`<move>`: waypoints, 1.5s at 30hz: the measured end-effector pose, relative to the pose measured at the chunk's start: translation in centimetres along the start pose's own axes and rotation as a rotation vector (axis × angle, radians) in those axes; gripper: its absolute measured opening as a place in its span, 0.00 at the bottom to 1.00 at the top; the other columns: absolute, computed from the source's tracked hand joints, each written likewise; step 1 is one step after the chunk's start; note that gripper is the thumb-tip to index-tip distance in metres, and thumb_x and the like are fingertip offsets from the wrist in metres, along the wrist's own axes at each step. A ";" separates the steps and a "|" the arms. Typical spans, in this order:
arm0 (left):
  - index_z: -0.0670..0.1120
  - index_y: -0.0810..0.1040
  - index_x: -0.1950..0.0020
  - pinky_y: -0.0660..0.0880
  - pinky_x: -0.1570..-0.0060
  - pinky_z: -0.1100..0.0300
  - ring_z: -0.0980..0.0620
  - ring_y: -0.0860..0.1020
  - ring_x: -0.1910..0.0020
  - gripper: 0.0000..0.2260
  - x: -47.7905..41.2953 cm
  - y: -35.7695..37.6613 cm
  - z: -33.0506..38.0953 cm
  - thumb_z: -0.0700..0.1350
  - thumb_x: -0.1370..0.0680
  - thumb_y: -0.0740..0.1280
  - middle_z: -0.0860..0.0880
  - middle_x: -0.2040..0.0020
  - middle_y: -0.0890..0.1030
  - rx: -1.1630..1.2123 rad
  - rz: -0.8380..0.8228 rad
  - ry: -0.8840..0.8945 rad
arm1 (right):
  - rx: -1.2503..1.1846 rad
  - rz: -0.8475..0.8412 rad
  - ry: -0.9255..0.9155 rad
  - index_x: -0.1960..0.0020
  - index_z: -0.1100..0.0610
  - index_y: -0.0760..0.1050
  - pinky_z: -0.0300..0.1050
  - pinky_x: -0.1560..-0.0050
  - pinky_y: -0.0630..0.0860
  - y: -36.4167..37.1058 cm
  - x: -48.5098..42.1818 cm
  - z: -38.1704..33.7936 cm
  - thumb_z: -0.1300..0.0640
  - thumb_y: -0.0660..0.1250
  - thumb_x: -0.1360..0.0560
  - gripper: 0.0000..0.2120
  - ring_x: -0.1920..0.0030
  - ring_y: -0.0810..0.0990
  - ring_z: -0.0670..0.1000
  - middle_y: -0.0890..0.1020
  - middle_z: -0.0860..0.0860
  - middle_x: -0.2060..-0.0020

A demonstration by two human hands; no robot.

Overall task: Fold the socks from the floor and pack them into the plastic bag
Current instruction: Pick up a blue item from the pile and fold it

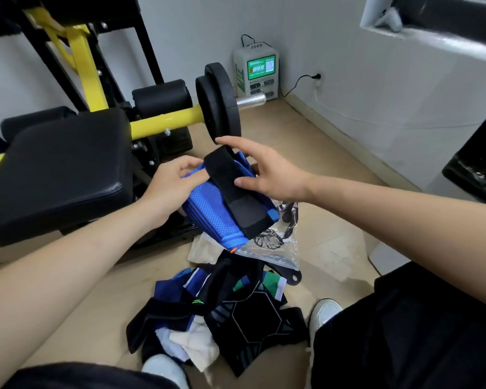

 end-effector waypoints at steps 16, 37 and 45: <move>0.45 0.81 0.48 0.80 0.41 0.42 0.49 0.82 0.50 0.11 0.5 -2.3 -0.9 0.47 0.26 0.77 0.44 0.47 0.85 0.055 -0.141 -0.077 | -0.459 0.113 0.246 0.36 0.60 0.69 0.49 0.58 0.82 -1.1 0.6 1.6 0.72 0.65 0.23 0.18 0.60 0.78 0.56 0.74 0.58 0.49; 0.45 0.75 0.35 0.80 0.58 0.63 0.56 0.84 0.53 0.20 1.1 -0.9 0.4 0.43 0.25 0.76 0.48 0.48 0.84 0.125 0.073 0.056 | 0.080 -0.063 0.090 0.37 0.53 0.79 0.28 0.43 0.68 0.7 0.2 0.3 0.68 0.75 0.31 0.24 0.48 0.77 0.40 0.79 0.47 0.45; 0.48 0.76 0.33 0.81 0.49 0.55 0.49 0.84 0.43 0.23 1.9 0.6 -1.9 0.39 0.26 0.76 0.49 0.41 0.85 0.126 -0.281 -0.208 | -0.231 0.099 0.226 0.42 0.45 0.81 0.74 0.58 0.78 -1.5 0.4 2.4 0.70 0.73 0.31 0.25 0.58 0.75 0.56 0.81 0.57 0.44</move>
Point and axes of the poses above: each hand's wrist, its own x-axis away from the middle knuckle, its own y-axis out of the palm, z = x × y, the point moved 3 cm from there along -x, towards the middle knuckle
